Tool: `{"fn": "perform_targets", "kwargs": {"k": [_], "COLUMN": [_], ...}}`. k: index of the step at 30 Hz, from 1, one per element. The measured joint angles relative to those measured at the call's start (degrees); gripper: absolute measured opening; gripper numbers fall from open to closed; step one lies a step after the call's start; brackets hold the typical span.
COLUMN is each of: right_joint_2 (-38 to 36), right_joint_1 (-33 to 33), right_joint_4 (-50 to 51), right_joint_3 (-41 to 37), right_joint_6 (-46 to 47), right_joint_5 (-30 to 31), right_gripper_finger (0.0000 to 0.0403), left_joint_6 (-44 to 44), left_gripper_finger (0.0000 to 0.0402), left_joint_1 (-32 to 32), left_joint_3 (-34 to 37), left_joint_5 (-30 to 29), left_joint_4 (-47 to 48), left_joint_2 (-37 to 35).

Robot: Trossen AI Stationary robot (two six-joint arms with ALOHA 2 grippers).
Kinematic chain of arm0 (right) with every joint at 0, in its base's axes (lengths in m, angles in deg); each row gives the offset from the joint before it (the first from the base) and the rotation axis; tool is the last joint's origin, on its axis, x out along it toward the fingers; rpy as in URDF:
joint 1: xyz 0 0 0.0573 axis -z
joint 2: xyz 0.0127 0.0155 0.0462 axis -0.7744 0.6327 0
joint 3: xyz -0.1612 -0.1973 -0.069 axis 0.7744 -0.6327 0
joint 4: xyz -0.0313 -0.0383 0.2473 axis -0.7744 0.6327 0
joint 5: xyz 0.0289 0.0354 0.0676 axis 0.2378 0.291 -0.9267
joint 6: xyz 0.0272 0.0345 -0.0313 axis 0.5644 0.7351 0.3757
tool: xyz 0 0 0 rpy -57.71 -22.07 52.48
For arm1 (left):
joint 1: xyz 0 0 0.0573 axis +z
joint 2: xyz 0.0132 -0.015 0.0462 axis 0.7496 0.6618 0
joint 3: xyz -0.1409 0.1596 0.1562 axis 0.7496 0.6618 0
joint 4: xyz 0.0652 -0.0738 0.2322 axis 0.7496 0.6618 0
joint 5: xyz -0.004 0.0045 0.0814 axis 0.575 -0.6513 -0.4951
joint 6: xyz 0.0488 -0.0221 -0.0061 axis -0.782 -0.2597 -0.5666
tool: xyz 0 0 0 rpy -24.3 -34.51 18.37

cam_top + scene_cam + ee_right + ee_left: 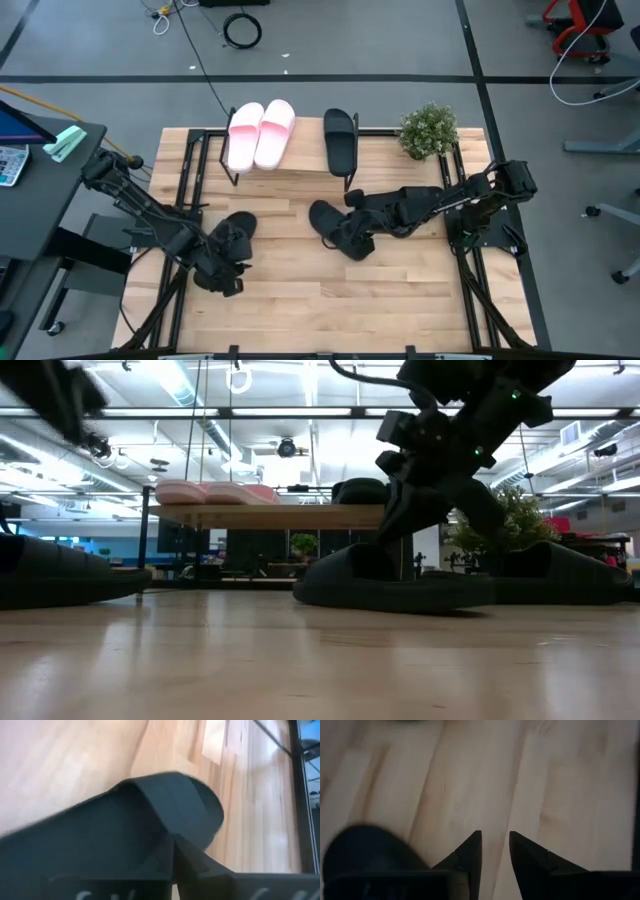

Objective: Pick and place slides into the shelf
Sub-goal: Put the black slide on the shelf

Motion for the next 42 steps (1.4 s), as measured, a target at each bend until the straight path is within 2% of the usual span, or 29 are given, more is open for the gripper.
{"fn": "perform_targets", "kwargs": {"k": [7, 11, 15, 18, 20, 22, 26, 28, 33, 36, 42], "right_joint_2": [0.0, 0.0, 0.0, 0.0, 0.0, 0.0, 0.0, 0.0, 0.0, 0.0, 0.0], "right_joint_1": [-0.7, -3.0, -5.6, -6.8, -6.9, -6.6, -5.6, -5.2, -4.9, -4.8, -3.2], "right_joint_4": [1.1, 1.1, 1.0, -0.1, -0.5, -0.4, -0.6, -0.6, -0.7, -1.3, -2.6], "right_joint_3": [0.0, 0.0, 0.0, 0.0, 0.0, 0.0, 0.0, 0.0, 0.0, 0.0, 0.0], "right_joint_6": [-0.1, 0.5, 1.4, 1.4, 1.1, 0.5, 0.5, 0.5, 0.4, 0.4, 0.4], "right_joint_5": [-3.9, -3.9, -0.9, 3.4, 5.6, 7.0, 7.2, 7.0, 5.4, 4.9, 3.8], "right_gripper_finger": [0.0019, 0.0047, 0.0089, 0.0117, 0.0132, 0.0144, 0.0160, 0.0164, 0.0165, 0.0165, 0.0164], "left_joint_6": [-9.2, -11.1, -10.2, -9.9, -10.6, -13.3, -19.8, -21.3, -17.3, -14.8, -18.0], "left_gripper_finger": [0.0082, 0.0070, 0.0060, 0.0051, 0.0047, 0.0044, 0.0043, 0.0043, 0.0043, 0.0043, 0.0039], "left_joint_1": [0.0, 0.9, 4.1, 8.6, 12.2, 15.8, 22.9, 25.9, 31.1, 32.7, 33.9], "left_joint_3": [-6.1, -6.5, -5.5, -4.4, -2.7, -0.3, 6.7, 10.1, 15.5, 16.8, 16.8], "left_joint_5": [-6.5, -11.6, -18.0, -19.9, -19.9, -18.5, -11.3, -9.7, -7.8, -7.7, -3.4], "left_joint_4": [0.0, 0.0, 0.0, -1.5, -4.9, -12.0, -32.9, -42.6, -46.9, -48.3, -67.6], "left_joint_2": [0.0, 0.0, 0.0, 0.2, 0.4, 0.4, 0.4, 0.9, 3.7, 7.9, 18.6]}}
